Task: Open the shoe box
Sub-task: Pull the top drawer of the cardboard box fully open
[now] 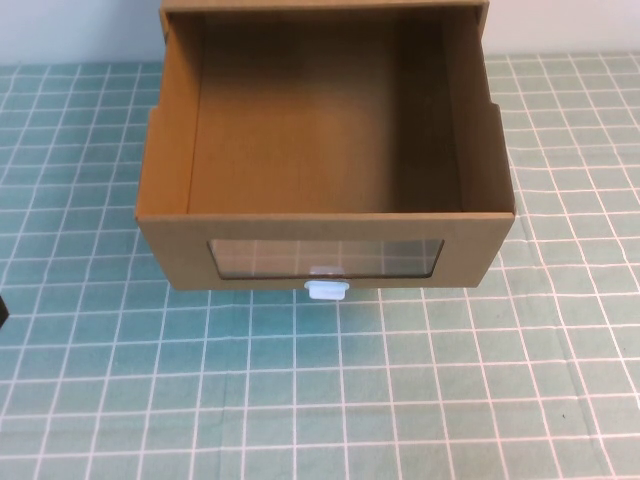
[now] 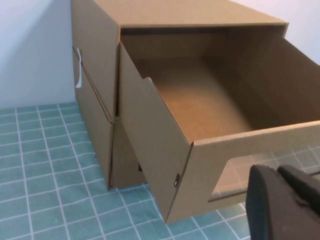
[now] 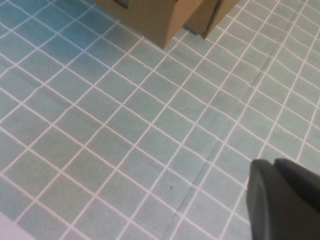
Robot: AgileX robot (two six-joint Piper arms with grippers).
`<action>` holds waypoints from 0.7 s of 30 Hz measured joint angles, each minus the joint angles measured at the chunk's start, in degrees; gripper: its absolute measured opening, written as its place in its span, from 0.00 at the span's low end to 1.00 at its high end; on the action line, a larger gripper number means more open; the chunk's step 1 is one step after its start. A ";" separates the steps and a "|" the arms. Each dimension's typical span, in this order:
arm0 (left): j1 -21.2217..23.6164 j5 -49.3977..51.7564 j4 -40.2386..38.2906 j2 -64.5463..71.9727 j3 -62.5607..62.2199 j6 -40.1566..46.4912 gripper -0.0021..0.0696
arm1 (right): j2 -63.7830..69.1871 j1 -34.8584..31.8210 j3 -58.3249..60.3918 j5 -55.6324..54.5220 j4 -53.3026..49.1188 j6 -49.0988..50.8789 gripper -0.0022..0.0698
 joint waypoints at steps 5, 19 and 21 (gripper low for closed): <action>0.00 -1.62 0.00 -0.77 1.00 0.00 0.02 | 0.00 0.00 0.00 0.00 1.07 0.09 0.01; 0.00 -19.61 20.04 -16.73 23.65 -14.26 0.02 | 0.00 0.00 0.00 0.00 1.66 0.09 0.01; 0.00 -21.11 23.02 -18.42 27.67 -19.11 0.02 | 0.00 0.00 0.00 0.00 1.66 0.09 0.01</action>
